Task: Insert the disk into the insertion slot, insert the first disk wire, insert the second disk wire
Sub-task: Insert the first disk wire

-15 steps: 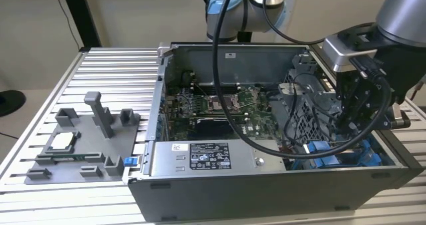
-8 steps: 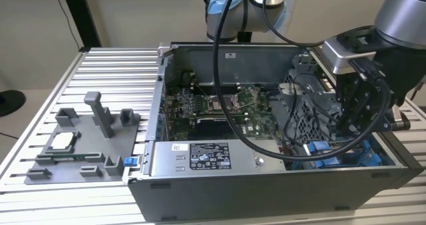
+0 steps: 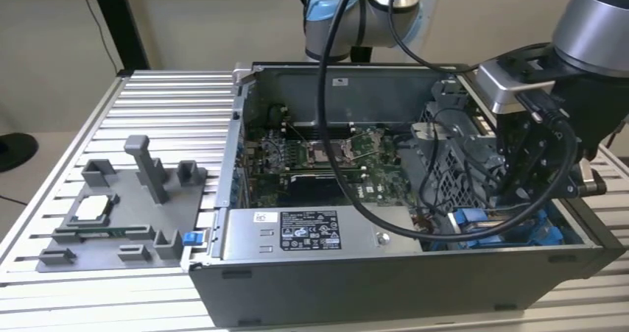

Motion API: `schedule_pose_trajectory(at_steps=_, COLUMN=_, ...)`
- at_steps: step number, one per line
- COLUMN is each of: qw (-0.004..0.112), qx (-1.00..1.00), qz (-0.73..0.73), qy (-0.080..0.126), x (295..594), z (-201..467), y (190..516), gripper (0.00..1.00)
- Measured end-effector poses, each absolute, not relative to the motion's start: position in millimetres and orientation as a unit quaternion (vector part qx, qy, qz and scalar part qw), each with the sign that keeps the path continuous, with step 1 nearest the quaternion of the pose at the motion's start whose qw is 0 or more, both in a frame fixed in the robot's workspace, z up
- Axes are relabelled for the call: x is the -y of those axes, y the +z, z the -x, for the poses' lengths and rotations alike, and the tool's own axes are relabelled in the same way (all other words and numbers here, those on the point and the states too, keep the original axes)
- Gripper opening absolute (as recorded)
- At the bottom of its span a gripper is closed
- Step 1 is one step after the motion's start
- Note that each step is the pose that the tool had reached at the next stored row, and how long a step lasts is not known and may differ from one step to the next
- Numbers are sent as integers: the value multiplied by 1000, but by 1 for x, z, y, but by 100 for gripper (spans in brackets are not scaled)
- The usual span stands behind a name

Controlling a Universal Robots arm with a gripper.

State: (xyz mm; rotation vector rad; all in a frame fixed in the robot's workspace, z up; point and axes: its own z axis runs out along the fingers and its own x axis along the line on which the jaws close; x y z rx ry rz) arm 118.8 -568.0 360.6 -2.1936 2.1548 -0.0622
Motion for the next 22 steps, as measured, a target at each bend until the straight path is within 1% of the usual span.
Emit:
schedule_pose_trajectory(at_steps=13, qw=31, qx=-700, qz=713, qy=-19, x=568, z=-145, y=357, gripper=0)
schedule_pose_trajectory(at_steps=22, qw=24, qx=-701, qz=712, qy=-8, x=571, z=-151, y=353, gripper=0)
